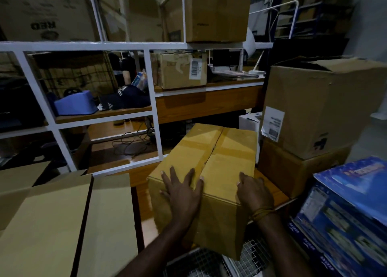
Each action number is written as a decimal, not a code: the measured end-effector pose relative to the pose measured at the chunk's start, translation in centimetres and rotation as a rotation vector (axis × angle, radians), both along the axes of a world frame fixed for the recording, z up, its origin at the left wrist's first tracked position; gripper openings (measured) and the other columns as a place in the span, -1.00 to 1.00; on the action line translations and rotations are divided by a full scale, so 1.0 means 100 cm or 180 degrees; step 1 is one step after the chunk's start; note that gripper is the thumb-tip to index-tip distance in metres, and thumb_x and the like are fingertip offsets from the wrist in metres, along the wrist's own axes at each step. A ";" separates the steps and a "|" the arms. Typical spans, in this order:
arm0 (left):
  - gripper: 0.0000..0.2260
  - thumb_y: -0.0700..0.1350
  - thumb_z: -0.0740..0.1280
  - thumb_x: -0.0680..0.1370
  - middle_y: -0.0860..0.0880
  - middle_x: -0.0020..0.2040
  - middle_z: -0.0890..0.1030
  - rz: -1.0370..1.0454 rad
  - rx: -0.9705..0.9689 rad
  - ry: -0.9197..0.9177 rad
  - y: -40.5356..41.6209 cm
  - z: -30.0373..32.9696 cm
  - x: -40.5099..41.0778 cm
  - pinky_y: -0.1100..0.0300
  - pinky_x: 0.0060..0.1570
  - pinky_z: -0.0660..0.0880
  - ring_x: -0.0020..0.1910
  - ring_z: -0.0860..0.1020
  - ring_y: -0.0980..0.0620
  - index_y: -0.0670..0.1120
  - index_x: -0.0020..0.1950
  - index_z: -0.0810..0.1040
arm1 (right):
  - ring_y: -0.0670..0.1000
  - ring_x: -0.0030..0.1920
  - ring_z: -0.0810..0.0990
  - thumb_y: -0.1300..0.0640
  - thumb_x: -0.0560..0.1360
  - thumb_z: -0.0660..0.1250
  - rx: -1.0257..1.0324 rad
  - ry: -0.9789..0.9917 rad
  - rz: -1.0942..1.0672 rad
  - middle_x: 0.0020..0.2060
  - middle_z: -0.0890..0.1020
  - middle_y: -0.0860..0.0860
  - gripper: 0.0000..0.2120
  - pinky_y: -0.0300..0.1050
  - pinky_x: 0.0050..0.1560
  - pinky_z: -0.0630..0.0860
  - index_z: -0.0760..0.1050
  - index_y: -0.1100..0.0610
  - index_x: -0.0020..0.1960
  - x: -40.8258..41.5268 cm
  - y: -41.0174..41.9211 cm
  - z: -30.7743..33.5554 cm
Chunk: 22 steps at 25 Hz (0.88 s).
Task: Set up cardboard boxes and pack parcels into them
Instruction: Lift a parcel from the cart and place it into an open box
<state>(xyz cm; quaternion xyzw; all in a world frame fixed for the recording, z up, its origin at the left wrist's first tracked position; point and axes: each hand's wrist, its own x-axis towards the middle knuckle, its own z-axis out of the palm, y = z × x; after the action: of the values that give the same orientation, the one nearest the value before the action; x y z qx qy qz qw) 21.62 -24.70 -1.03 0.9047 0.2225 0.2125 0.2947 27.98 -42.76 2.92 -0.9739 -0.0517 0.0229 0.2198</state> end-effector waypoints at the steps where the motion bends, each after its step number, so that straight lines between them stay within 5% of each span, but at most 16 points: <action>1: -0.46 0.37 0.12 0.57 -0.10 0.64 -0.13 -0.0213 -0.0142 -0.0060 -0.009 0.002 -0.003 -0.37 0.45 -0.16 0.57 -0.34 -0.16 0.19 0.48 0.40 | 0.24 0.22 0.49 0.12 0.65 0.06 -0.0021 -0.0028 0.0022 0.30 0.45 0.21 -0.58 -0.01 0.12 0.45 0.31 0.02 0.50 -0.005 0.000 0.001; 5: -0.29 0.43 0.16 0.45 -0.08 0.64 -0.21 -0.0630 -0.0679 0.0044 -0.013 0.019 -0.013 -0.23 0.51 -0.08 0.53 -0.44 -0.17 0.13 0.53 0.35 | 0.19 0.13 0.56 0.29 0.57 0.16 -0.0079 -0.0269 0.0321 0.12 0.59 0.18 -0.67 -0.06 0.06 0.53 0.50 0.12 0.29 -0.026 0.012 0.002; 12: -0.25 0.27 0.41 0.48 -0.02 0.63 -0.26 -0.1007 0.0245 0.0669 -0.018 0.009 -0.037 -0.27 0.47 0.11 0.51 -0.42 -0.32 0.27 0.58 0.13 | 0.02 0.28 0.54 0.37 0.56 0.26 0.1037 -0.0273 0.0565 0.31 0.57 0.07 -0.55 -0.12 0.28 0.50 0.45 0.13 0.43 -0.044 0.022 -0.007; 17: -0.41 0.10 0.44 0.52 -0.02 0.63 0.04 -0.1247 0.0400 0.0526 0.028 0.018 -0.040 -0.27 0.51 -0.07 0.59 -0.13 -0.24 0.24 0.50 0.31 | 0.04 0.28 0.53 0.18 0.60 0.32 0.1387 -0.0386 0.0874 0.31 0.54 0.04 -0.65 -0.10 0.28 0.48 0.53 0.06 0.37 -0.038 0.018 -0.013; 19: -0.49 -0.09 0.44 0.54 -0.04 0.60 0.17 -0.1189 0.0261 0.0241 0.046 0.019 -0.041 -0.08 0.51 0.21 0.57 0.16 -0.14 0.14 0.46 0.42 | 0.14 0.35 0.44 0.09 0.58 0.36 0.1159 -0.0427 0.0786 0.41 0.37 0.10 -0.62 -0.03 0.25 0.48 0.50 0.00 0.39 -0.026 0.017 -0.016; 22: -0.52 -0.39 0.34 0.54 -0.05 0.56 0.29 -0.0630 0.0065 -0.0294 0.057 0.010 -0.041 0.44 0.06 0.50 0.35 0.50 -0.04 -0.01 0.40 0.53 | 0.22 0.47 0.25 0.02 0.56 0.38 0.0984 -0.0392 0.0638 0.53 0.14 0.14 -0.56 0.04 0.34 0.39 0.44 -0.06 0.42 -0.002 0.019 -0.025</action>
<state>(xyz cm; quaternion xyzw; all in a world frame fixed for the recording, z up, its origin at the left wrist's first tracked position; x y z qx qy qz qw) 17.56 -19.04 -0.07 0.9144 0.1161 0.2261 0.3150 27.76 -40.87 0.46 -0.9181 -0.1647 -0.0232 0.3599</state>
